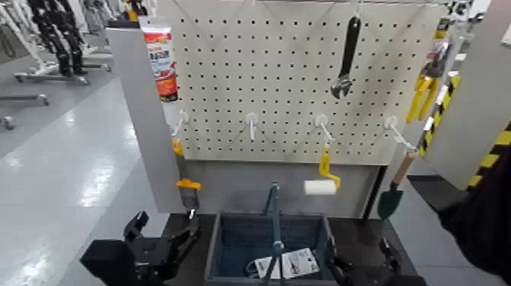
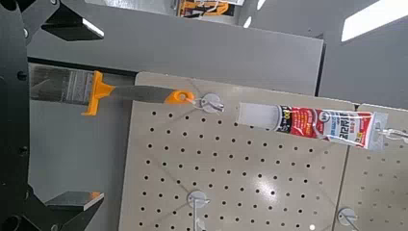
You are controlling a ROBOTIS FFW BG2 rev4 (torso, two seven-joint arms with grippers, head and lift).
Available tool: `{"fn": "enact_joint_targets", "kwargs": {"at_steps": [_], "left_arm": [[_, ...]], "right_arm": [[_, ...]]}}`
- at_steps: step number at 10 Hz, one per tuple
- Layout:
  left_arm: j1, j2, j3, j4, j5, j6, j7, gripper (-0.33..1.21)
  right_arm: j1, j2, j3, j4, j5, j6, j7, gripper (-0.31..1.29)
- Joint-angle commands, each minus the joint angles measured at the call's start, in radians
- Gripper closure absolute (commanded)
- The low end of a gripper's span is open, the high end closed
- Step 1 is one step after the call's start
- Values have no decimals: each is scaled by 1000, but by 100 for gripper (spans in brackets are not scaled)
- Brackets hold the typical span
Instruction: Grasp the handle of the crate.
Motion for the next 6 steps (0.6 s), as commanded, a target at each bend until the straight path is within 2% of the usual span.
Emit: {"fn": "enact_joint_targets", "kwargs": {"at_steps": [1,6], "left_arm": [[-26,0,8,-26,93,131,-62,13],[-172,-9,71,-29,422,544,-252,13]], "right_arm": [[-1,0,0,0,0,0,-2,13],[-4,0,5,3,-5,1,-3,13]]}}
